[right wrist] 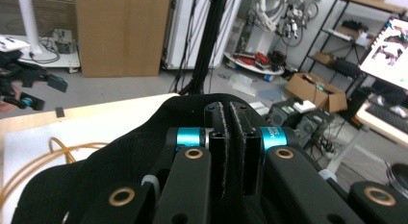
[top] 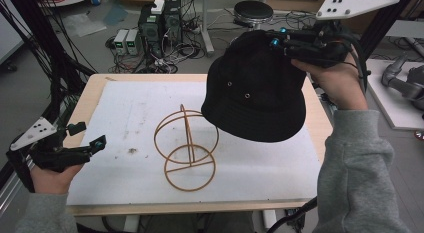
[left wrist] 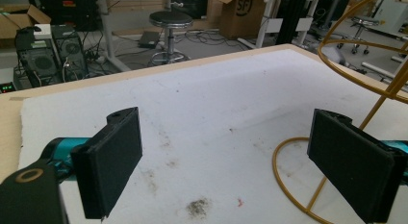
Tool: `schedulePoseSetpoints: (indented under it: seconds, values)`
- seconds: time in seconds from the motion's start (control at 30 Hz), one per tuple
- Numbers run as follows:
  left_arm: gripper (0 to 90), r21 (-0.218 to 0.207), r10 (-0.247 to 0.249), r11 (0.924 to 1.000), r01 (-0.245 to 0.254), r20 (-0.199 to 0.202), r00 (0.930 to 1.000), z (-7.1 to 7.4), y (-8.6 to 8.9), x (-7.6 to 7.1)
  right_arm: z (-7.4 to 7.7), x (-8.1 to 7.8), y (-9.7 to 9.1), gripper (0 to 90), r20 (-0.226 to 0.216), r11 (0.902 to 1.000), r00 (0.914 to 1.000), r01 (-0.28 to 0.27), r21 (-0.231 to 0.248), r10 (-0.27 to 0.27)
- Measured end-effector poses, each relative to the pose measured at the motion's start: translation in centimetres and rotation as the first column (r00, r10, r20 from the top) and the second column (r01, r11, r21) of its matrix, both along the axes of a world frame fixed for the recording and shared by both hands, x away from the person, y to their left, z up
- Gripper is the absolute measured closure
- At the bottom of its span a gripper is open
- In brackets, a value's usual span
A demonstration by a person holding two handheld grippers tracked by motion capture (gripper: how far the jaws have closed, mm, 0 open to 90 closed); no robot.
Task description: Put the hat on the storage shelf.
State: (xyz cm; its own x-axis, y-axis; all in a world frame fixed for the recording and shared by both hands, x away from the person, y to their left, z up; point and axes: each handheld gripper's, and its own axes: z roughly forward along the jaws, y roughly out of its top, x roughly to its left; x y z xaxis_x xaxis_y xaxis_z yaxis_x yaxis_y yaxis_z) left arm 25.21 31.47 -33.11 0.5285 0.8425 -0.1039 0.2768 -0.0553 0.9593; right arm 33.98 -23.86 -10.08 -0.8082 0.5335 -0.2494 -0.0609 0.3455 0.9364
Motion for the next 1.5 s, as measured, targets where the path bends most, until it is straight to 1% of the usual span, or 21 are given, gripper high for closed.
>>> schedulePoseSetpoints:
  seconds: [0.13, 0.23, 0.3, 0.4, 0.47, 0.5, 0.53, 0.57, 0.6, 0.63, 0.67, 0.8, 0.9, 1.0, 1.07, 1.1, 1.13, 1.2, 1.33, 1.37, 1.5]
  values:
    - [12.4, 0.001, 0.0, 1.0, 0.0, 0.0, 1.0, 0.0, 0.0, -0.1, 0.8, -0.5, 0.7, 87.4, 0.003, 0.9996, 0.9996, -0.029, 0.003, 0.029]
    - [12.3, 0.001, -0.001, 1.0, 0.001, 0.0, 1.0, 0.0, 0.0, -0.1, 1.4, -1.0, 1.5, 87.4, 0.019, 0.9979, 0.9978, -0.064, 0.007, 0.064]
    - [12.4, 0.003, -0.002, 1.0, 0.002, 0.0, 1.0, 0.0, 0.0, -0.1, 1.8, -1.4, 2.3, 87.4, 0.02, 0.9953, 0.9952, -0.096, 0.011, 0.096]
    - [12.4, 0.001, -0.003, 1.0, 0.003, 0.002, 1.0, 0.0, 0.0, -0.1, 2.0, -1.8, 3.3, 87.5, 0.036, 0.9926, 0.992, -0.121, 0.011, 0.121]
    - [12.4, 0.0, -0.002, 1.0, 0.002, 0.002, 1.0, 0.1, 0.0, -0.2, 2.0, -2.1, 4.5, 87.5, 0.036, 0.9858, 0.9854, -0.167, 0.017, 0.166]
    - [12.4, 0.0, -0.002, 1.0, 0.002, 0.0, 1.0, 0.1, 0.1, -0.2, 2.0, -2.1, 4.5, 87.5, 0.036, 0.9858, 0.9854, -0.167, 0.017, 0.166]
    - [12.4, 0.001, -0.004, 1.0, 0.004, 0.002, 1.0, 0.1, 0.1, -0.2, 1.8, -2.1, 5.0, 87.5, 0.033, 0.9833, 0.983, -0.181, 0.019, 0.181]
    - [12.4, 0.0, -0.003, 1.0, 0.003, 0.003, 1.0, 0.1, 0.1, -0.2, 1.5, -2.1, 5.9, 87.5, 0.024, 0.9761, 0.9759, -0.217, 0.011, 0.217]
    - [12.4, -0.001, -0.002, 1.0, 0.002, 0.004, 1.0, 0.1, 0.1, -0.3, 1.5, -2.1, 5.9, 87.5, 0.024, 0.9761, 0.9759, -0.217, 0.011, 0.217]
    - [12.4, -0.001, -0.004, 1.0, 0.004, 0.006, 1.0, 0.2, 0.1, -0.3, 1.1, -2.0, 6.8, 87.5, 0.018, 0.9702, 0.9701, -0.242, 0.005, 0.242]
    - [12.4, -0.001, -0.003, 1.0, 0.003, 0.005, 1.0, 0.2, 0.1, -0.3, 1.1, -2.0, 6.8, 87.5, 0.018, 0.9702, 0.9701, -0.242, 0.005, 0.242]
    - [12.4, -0.006, 0.001, 1.0, -0.001, 0.011, 0.9999, 0.3, 0.3, -0.5, 0.3, -1.9, 8.3, 87.4, 0.008, 0.9588, 0.9588, -0.284, -0.002, 0.284]
    - [12.4, -0.007, 0.005, 1.0, -0.005, 0.01, 0.9999, 0.3, 0.4, -0.5, -0.3, -1.7, 9.8, 87.4, 0.0, 0.9468, 0.9468, -0.322, -0.011, 0.322]
    - [12.4, -0.007, 0.008, 0.9999, -0.008, 0.01, 0.9999, 0.3, 0.6, -0.6, -0.7, -1.6, 10.4, 87.4, -0.006, 0.9433, 0.9434, -0.332, -0.015, 0.332]
    - [12.4, -0.008, 0.01, 0.9999, -0.01, 0.011, 0.9999, 0.3, 0.7, -0.7, -1.6, -1.4, 11.2, 87.4, -0.018, 0.9354, 0.9354, -0.353, -0.014, 0.353]
    - [12.4, -0.009, 0.011, 0.9999, -0.011, 0.011, 0.9999, 0.3, 0.7, -0.7, -1.6, -1.4, 11.2, 87.4, -0.018, 0.9354, 0.9354, -0.353, -0.014, 0.353]
    - [12.3, -0.009, 0.013, 0.9999, -0.013, 0.013, 0.9998, 0.3, 0.8, -0.8, -2.0, -1.4, 11.4, 87.4, -0.024, 0.9329, 0.9328, -0.36, -0.016, 0.359]
    - [12.4, -0.01, 0.015, 0.9998, -0.015, 0.011, 0.9998, 0.3, 0.8, -0.8, -2.6, -1.3, 11.7, 87.4, -0.024, 0.9318, 0.9319, -0.362, -0.019, 0.362]
    - [12.3, -0.006, 0.017, 0.9998, -0.017, 0.01, 0.9998, 0.3, 0.9, -0.9, -4.2, -1.2, 12.2, 87.4, -0.043, 0.9294, 0.9291, -0.369, -0.021, 0.367]
    - [12.4, -0.006, 0.017, 0.9998, -0.017, 0.009, 0.9998, 0.3, 0.9, -0.9, -5.0, -1.0, 12.4, 87.4, -0.055, 0.928, 0.9273, -0.372, -0.021, 0.37]
    - [12.3, -0.005, 0.02, 0.9998, -0.02, 0.006, 0.9998, 0.2, 0.9, -0.9, -5.8, -1.0, 12.7, 87.4, -0.069, 0.9256, 0.9245, -0.377, -0.028, 0.375]
